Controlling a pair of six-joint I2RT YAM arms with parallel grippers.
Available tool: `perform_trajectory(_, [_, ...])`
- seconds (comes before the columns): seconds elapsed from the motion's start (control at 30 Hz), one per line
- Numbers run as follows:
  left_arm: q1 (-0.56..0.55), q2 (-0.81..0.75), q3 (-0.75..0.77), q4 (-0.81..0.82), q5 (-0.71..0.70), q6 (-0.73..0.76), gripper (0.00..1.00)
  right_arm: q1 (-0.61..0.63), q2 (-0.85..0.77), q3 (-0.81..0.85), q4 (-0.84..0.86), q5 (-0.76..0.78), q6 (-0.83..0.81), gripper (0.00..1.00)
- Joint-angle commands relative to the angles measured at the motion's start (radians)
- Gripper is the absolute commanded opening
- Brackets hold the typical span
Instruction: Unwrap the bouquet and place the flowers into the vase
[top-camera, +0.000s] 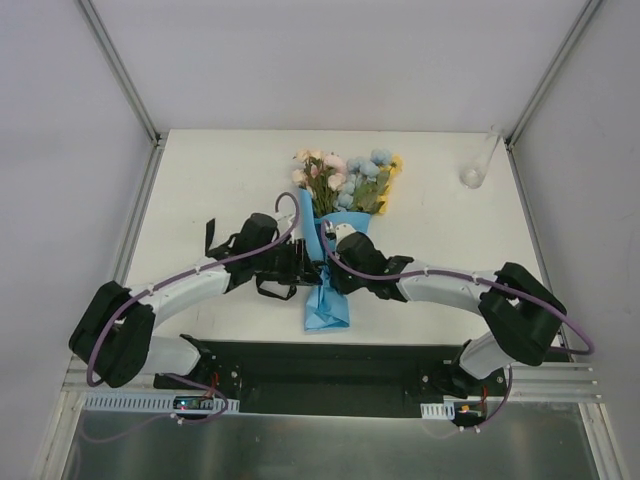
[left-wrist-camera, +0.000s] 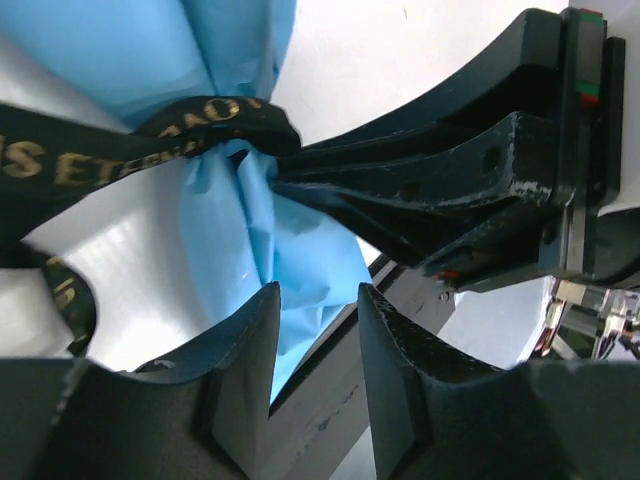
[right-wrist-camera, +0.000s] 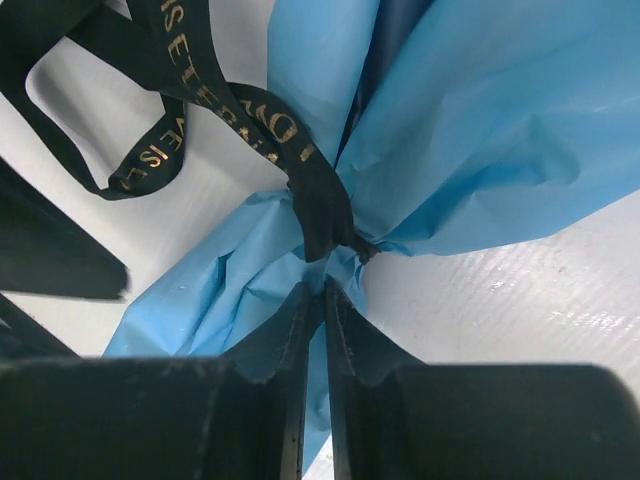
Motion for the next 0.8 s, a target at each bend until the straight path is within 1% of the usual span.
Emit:
perform_trajectory(0.0, [-0.065,0.091,0.032,0.137,0.010,-0.041,0.35,0.010,-0.030,-0.113,0.135,-0.023,0.095,0.12])
perform_trajectory(0.03, [-0.071,0.114,0.031,0.152,0.020,-0.047,0.32,0.010,-0.029,-0.129,0.147,-0.026,0.114,0.12])
perform_trajectory(0.07, [-0.090,0.154,0.027,0.186,0.040,-0.064,0.31,0.010,-0.027,-0.140,0.175,-0.029,0.121,0.12])
perform_trajectory(0.13, [-0.110,0.185,0.006,0.229,0.049,-0.079,0.29,0.010,-0.014,-0.147,0.189,-0.032,0.130,0.12])
perform_trajectory(0.23, [-0.125,0.226,-0.049,0.263,0.008,-0.113,0.21,0.007,-0.026,-0.137,0.187,-0.031,0.145,0.12])
perform_trajectory(0.3, [-0.125,0.234,-0.078,0.264,-0.059,-0.113,0.16,0.004,-0.053,-0.146,0.190,-0.032,0.156,0.13])
perform_trajectory(0.4, [-0.118,0.255,-0.111,0.240,-0.090,-0.112,0.08,-0.006,-0.124,-0.162,0.172,-0.029,0.151,0.14])
perform_trajectory(0.43, [-0.114,0.255,-0.129,0.240,-0.093,-0.112,0.08,-0.018,-0.156,-0.153,0.155,-0.012,0.150,0.14])
perform_trajectory(0.47, [-0.114,0.249,-0.138,0.244,-0.095,-0.112,0.08,-0.025,-0.170,-0.144,0.115,0.000,0.148,0.15])
perform_trajectory(0.57, [-0.122,0.205,-0.161,0.244,-0.090,-0.081,0.09,-0.050,-0.199,-0.099,0.078,-0.015,0.113,0.17])
perform_trajectory(0.6, [-0.122,0.188,-0.166,0.244,-0.086,-0.070,0.15,-0.052,-0.199,-0.085,0.072,-0.018,0.107,0.18])
perform_trajectory(0.67, [-0.122,0.142,-0.164,0.244,-0.064,-0.035,0.20,-0.056,-0.179,-0.032,0.055,-0.031,0.081,0.20])
perform_trajectory(0.7, [-0.122,0.124,-0.160,0.241,-0.058,-0.027,0.22,-0.055,-0.167,-0.013,0.048,-0.032,0.072,0.24])
perform_trajectory(0.73, [-0.122,0.108,-0.151,0.244,-0.047,-0.023,0.24,-0.055,-0.134,0.016,0.034,-0.069,0.055,0.25])
perform_trajectory(0.77, [-0.122,0.076,-0.144,0.244,-0.044,-0.020,0.25,-0.055,-0.118,0.037,-0.004,-0.071,0.050,0.25])
